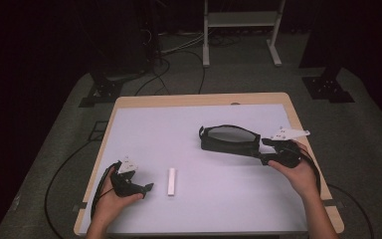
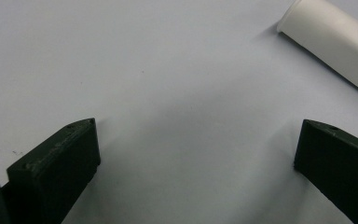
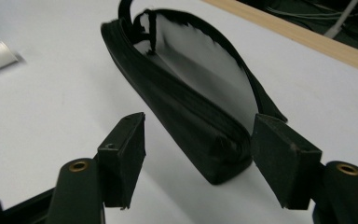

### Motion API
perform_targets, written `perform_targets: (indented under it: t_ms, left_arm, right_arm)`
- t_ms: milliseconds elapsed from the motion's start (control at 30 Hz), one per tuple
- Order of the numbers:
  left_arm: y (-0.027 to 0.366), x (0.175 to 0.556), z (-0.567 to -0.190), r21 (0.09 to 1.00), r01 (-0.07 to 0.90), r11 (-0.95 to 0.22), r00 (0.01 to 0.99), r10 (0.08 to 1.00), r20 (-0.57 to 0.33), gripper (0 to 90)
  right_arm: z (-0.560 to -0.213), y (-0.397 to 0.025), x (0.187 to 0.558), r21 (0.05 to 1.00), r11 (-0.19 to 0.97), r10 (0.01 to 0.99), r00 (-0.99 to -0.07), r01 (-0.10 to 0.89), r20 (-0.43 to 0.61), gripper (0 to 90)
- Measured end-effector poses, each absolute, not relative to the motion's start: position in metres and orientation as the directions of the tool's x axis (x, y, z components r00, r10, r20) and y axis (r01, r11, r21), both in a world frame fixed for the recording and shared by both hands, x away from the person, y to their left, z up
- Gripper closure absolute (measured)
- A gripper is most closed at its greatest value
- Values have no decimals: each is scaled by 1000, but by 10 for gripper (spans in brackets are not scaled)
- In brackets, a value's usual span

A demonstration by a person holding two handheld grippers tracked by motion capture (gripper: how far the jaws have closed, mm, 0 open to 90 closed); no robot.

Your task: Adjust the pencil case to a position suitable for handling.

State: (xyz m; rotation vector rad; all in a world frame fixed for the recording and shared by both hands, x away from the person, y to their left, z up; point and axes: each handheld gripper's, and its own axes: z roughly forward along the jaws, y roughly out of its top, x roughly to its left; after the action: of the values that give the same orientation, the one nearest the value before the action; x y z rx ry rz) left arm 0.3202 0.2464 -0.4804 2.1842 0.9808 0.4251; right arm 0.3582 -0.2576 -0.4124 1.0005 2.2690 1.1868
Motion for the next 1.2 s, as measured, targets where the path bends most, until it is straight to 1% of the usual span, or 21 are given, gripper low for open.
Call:
perform_targets:
  t_ms: [267, 533, 900, 1167, 1200]
  left_arm:
    - [246, 320, -480, 709, 523, -472, 660, 751, 13, 0]
    - [246, 320, -480, 709, 524, -472, 660, 751, 12, 0]
    - [246, 320, -480, 710, 524, -471, 660, 752, 12, 0]
    - [246, 320, -480, 709, 524, -472, 660, 751, 12, 0]
    - [247, 320, -480, 709, 523, -473, 661, 751, 13, 0]
  right_arm:
    - [-404, -244, 369, 831, 397, 698, -716, 388, 1, 359]
    - [-402, -228, 383, 830, 418, 664, -747, 370, -1, 398]
    - [-404, -210, 395, 815, 464, 611, -792, 348, -10, 422]
    - [-412, -200, 405, 808, 479, 580, -815, 343, 2, 464]
    - [-414, -196, 408, 805, 487, 568, -823, 339, 3, 482]
